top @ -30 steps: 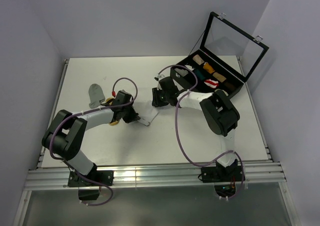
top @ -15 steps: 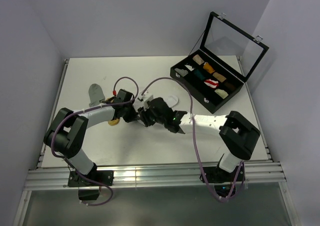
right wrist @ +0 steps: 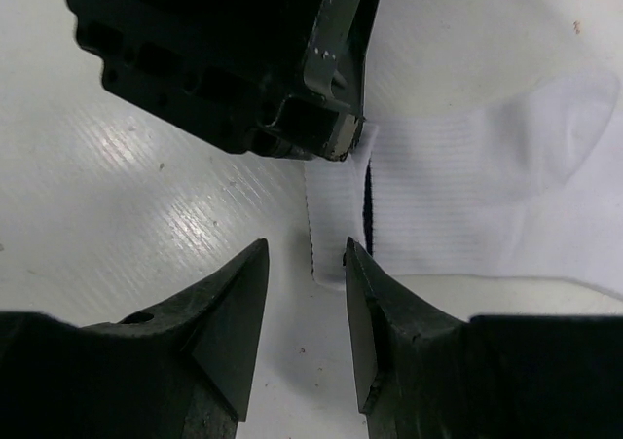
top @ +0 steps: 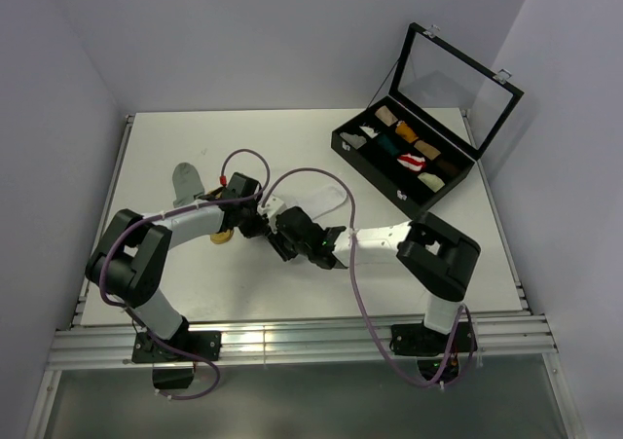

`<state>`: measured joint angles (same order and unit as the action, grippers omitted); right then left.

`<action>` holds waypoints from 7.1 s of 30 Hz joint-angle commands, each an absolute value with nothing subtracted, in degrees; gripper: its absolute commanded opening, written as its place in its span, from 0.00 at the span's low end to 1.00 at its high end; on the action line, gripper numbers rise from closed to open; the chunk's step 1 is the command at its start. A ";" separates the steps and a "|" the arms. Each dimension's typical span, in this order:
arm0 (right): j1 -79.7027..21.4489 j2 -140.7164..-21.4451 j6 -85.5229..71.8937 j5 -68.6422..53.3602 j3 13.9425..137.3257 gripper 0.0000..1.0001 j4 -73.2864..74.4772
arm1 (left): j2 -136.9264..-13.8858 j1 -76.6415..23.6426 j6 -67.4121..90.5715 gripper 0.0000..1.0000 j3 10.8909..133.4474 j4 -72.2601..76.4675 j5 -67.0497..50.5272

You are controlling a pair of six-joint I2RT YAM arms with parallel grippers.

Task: Roll the socks
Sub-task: Roll the sock at the center of the board.

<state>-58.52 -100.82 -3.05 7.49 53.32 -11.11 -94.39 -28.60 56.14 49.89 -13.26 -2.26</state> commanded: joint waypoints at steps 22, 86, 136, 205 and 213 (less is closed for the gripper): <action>-58.80 -108.02 -5.54 12.48 54.23 0.22 -9.32 | -95.45 -28.92 55.90 0.00 52.03 -14.33 -2.81; -52.46 -91.41 -9.76 9.31 45.97 0.57 -16.52 | -98.61 -29.71 56.87 0.08 52.12 -14.68 -0.35; -59.24 -109.51 -2.72 17.14 53.35 0.44 -14.07 | -99.49 -29.88 56.51 0.08 53.44 -15.21 -2.55; -31.46 -106.71 -31.14 -30.19 48.60 0.41 -16.37 | -101.69 -32.87 57.92 0.13 52.38 -14.41 -0.44; -41.82 -94.76 -15.75 -5.03 50.37 0.48 -7.38 | -102.39 -32.96 54.85 0.13 56.33 -18.01 -0.26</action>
<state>-38.30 -99.92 -25.26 -19.90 49.78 -10.79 -100.38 -32.45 58.08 55.35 -11.46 -1.67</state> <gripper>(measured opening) 0.480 0.223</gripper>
